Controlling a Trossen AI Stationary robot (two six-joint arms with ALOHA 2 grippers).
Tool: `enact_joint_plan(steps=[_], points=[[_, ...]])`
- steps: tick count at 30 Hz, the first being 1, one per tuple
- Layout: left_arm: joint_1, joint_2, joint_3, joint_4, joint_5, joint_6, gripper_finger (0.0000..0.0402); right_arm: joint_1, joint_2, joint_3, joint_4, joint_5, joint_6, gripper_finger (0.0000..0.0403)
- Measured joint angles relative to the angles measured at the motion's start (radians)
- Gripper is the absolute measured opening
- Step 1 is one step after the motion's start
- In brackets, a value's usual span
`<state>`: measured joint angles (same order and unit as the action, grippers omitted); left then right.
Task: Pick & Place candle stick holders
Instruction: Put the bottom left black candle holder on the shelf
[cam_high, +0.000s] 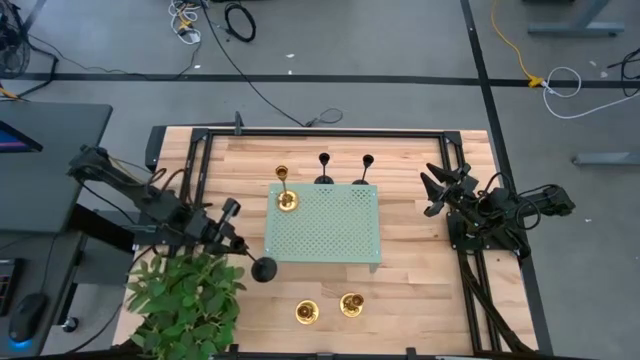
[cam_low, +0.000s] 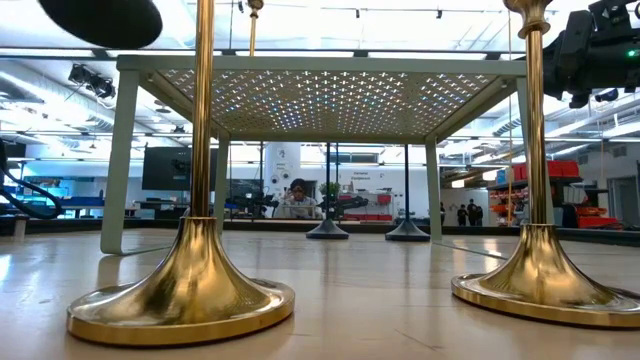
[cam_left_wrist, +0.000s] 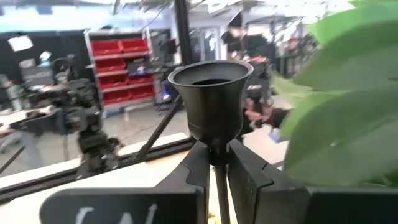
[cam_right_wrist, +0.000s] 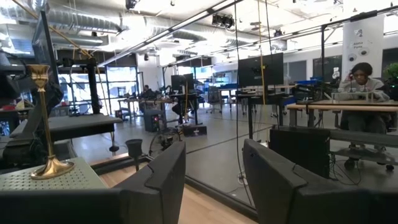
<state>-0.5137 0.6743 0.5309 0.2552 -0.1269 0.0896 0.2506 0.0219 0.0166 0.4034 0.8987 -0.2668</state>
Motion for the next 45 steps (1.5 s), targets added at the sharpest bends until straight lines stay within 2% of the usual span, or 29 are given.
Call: enact_joint_plan(steps=[4, 11, 20, 25, 38, 41, 45], points=[[0.000, 0.000, 0.084, -0.094, -0.018, -0.004, 0.0036, 0.000, 0.000, 0.000, 0.000, 0.000, 0.000, 0.0162], [0.049, 0.013, 0.161, -0.179, -0.124, 0.000, 0.0034, 0.000, 0.000, 0.000, 0.000, -0.001, 0.000, 0.0162], [0.169, 0.122, 0.240, -0.207, -0.113, -0.020, 0.0035, 0.000, 0.000, 0.000, 0.001, -0.015, 0.000, 0.0162], [0.233, 0.191, 0.305, -0.212, -0.028, -0.021, 0.0036, 0.000, 0.000, 0.000, 0.005, -0.079, 0.026, 0.0162], [0.378, 0.360, 0.426, -0.218, 0.049, -0.033, 0.0037, 0.000, 0.004, 0.018, -0.015, -0.214, 0.146, 0.0162], [0.399, 0.391, 0.445, -0.213, 0.094, -0.034, 0.0037, 0.000, 0.028, 0.057, -0.071, -0.243, 0.182, 0.0162], [0.420, 0.425, 0.453, -0.174, 0.104, -0.034, 0.0037, 0.000, 0.100, 0.097, -0.086, -0.286, 0.217, 0.0162]])
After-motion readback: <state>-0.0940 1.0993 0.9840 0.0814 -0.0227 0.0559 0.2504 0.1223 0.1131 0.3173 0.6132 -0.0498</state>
